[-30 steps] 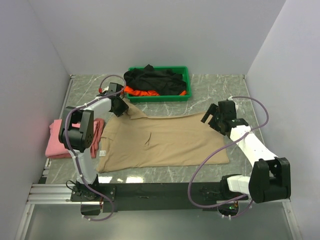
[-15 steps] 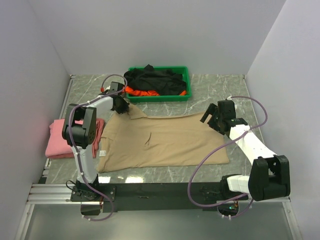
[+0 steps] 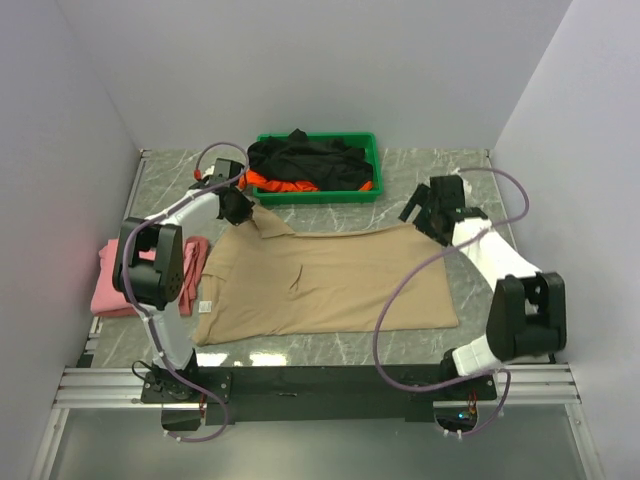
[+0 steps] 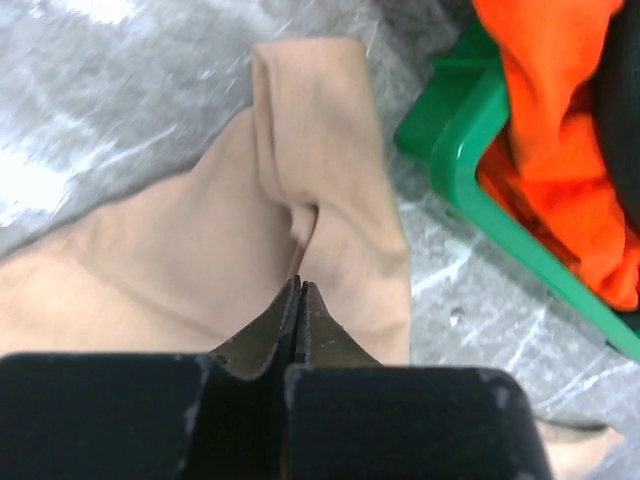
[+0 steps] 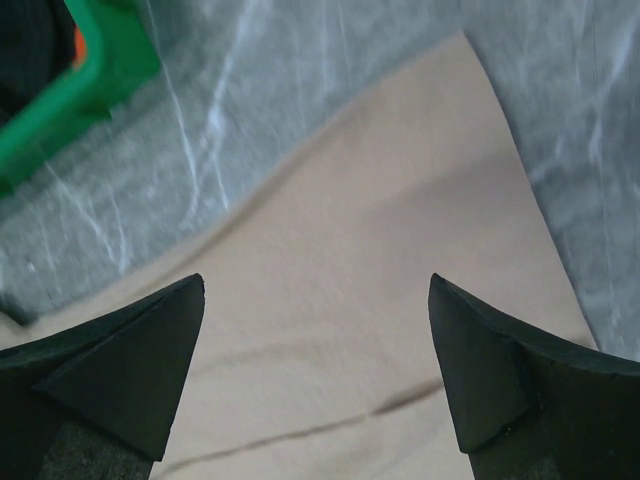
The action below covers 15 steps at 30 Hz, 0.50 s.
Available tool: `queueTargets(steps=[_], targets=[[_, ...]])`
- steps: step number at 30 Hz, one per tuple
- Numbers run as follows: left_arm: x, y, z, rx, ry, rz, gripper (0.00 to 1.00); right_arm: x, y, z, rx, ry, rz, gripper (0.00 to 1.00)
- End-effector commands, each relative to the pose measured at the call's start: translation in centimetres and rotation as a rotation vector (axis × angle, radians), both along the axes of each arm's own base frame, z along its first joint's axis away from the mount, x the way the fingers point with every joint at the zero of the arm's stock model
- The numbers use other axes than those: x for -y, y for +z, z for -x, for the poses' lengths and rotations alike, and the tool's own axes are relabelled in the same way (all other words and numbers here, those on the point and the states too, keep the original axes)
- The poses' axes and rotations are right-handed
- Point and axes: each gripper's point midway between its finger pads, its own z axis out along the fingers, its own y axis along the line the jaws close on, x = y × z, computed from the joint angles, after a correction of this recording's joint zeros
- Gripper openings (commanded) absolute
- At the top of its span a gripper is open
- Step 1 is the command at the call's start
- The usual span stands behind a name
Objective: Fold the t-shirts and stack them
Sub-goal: Fold the tshirt
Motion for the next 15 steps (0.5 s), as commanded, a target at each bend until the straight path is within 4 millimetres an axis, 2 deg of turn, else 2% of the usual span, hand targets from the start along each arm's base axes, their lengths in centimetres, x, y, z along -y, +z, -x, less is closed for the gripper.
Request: queueTargets(steps=[1, 2, 3, 5, 6, 7, 10, 13, 15], targets=[[-0.3, 2.1, 1.1, 0.041, 0.007, -0.005, 0.01, 0.9, 1.6, -3.9, 0.031, -0.029, 0.031, 0.99], [-0.4, 2.1, 1.3, 0.046, 0.008, -0.009, 0.01, 1.1, 1.4, -4.2, 0.01, -0.04, 0.034, 0.99], [-0.7, 2.2, 1.4, 0.055, 0.014, -0.022, 0.01, 1.1, 2.5, -5.3, 0.03, -0.047, 0.033, 0.99], [-1.2, 1.9, 1.6, 0.045, 0.024, -0.044, 0.04, 0.8, 2.1, -6.1, 0.02, -0.037, 0.025, 0.98], [-1.3, 1.5, 1.6, 0.032, 0.025, -0.054, 0.16, 0.6, 2.4, -6.5, 0.029, -0.032, 0.016, 0.98], [-1.2, 1.3, 1.5, 0.033, 0.012, -0.057, 0.44, 0.4, 2.3, -6.7, 0.028, -0.024, 0.009, 0.98], [-0.4, 0.7, 0.9, 0.045, -0.023, -0.033, 0.69, -0.3, 1.6, -6.7, 0.02, 0.004, -0.016, 0.97], [-0.1, 0.3, 0.0, 0.05, -0.02, -0.02, 0.72, -0.1, 0.8, -6.4, 0.001, 0.001, -0.007, 0.97], [0.1, 0.1, -0.8, 0.053, -0.016, -0.014, 0.68, 0.1, 0.6, -6.3, -0.005, -0.001, 0.004, 0.96]])
